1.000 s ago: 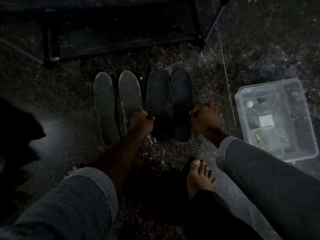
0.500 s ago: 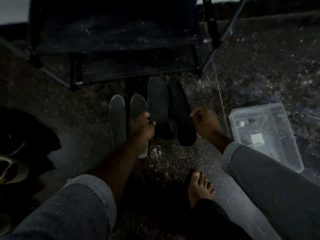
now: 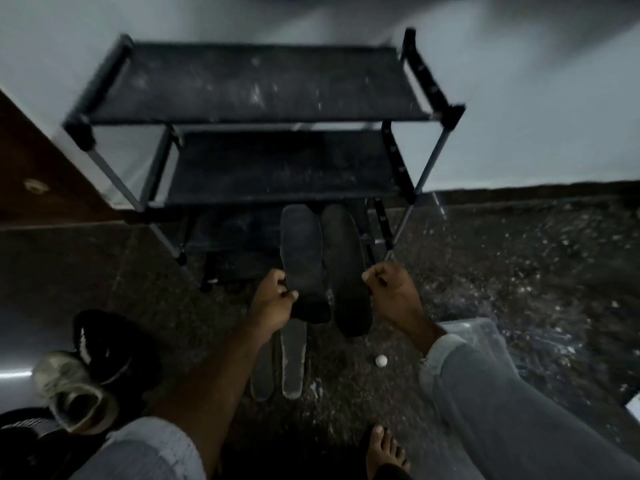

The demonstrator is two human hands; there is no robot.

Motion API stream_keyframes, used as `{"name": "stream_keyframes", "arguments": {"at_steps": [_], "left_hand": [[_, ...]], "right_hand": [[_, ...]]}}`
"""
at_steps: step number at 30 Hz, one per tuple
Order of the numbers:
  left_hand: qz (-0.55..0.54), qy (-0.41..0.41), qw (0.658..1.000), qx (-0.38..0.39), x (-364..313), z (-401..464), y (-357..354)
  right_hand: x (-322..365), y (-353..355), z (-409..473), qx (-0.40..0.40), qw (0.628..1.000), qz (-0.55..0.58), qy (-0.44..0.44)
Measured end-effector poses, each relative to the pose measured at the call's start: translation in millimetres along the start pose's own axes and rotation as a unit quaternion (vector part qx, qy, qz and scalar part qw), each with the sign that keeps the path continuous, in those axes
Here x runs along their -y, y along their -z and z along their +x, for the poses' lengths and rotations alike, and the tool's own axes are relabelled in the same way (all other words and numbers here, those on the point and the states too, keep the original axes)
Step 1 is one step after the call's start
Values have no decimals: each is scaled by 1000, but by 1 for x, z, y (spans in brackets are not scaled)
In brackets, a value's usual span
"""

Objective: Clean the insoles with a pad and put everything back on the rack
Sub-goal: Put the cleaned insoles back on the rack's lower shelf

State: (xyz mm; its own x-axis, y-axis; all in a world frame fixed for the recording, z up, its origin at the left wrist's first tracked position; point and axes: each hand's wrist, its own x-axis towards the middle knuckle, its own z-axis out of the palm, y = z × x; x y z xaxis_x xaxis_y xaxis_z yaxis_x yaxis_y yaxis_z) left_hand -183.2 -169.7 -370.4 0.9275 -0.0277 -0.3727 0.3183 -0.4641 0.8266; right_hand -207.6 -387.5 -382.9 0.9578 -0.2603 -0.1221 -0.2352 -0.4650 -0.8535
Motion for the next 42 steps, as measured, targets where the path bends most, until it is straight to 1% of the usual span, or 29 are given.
{"name": "stream_keyframes", "arguments": {"at_steps": [6,10,15,18,21,26,31,38,42], "left_hand": [[-59,-22,998,7,-66,-56,41],[-67,-36,997,3,-96,-89,61],[-80,-57,995,-7,-116,-112,69],[-74,-50,996,-10,-118,-111,73],[-65,-41,997,-7,-114,-102,74],[-47,-17,999,0,-105,-78,68],[-40,-9,999,10,-105,-44,57],[-55,3,998,32,-116,27,48],[-44,-14,999,26,-125,75,49]], "right_hand": [[76,34,-31,-25,999,26,28],[114,55,-48,-42,998,22,28],[134,72,-61,-63,997,36,32],[134,72,-60,-64,997,40,20],[129,71,-53,-68,997,48,8],[121,68,-33,-65,997,30,-1],[111,62,-3,-60,996,60,-20],[99,57,59,-87,995,48,-15],[99,56,99,-96,994,60,-5]]}}
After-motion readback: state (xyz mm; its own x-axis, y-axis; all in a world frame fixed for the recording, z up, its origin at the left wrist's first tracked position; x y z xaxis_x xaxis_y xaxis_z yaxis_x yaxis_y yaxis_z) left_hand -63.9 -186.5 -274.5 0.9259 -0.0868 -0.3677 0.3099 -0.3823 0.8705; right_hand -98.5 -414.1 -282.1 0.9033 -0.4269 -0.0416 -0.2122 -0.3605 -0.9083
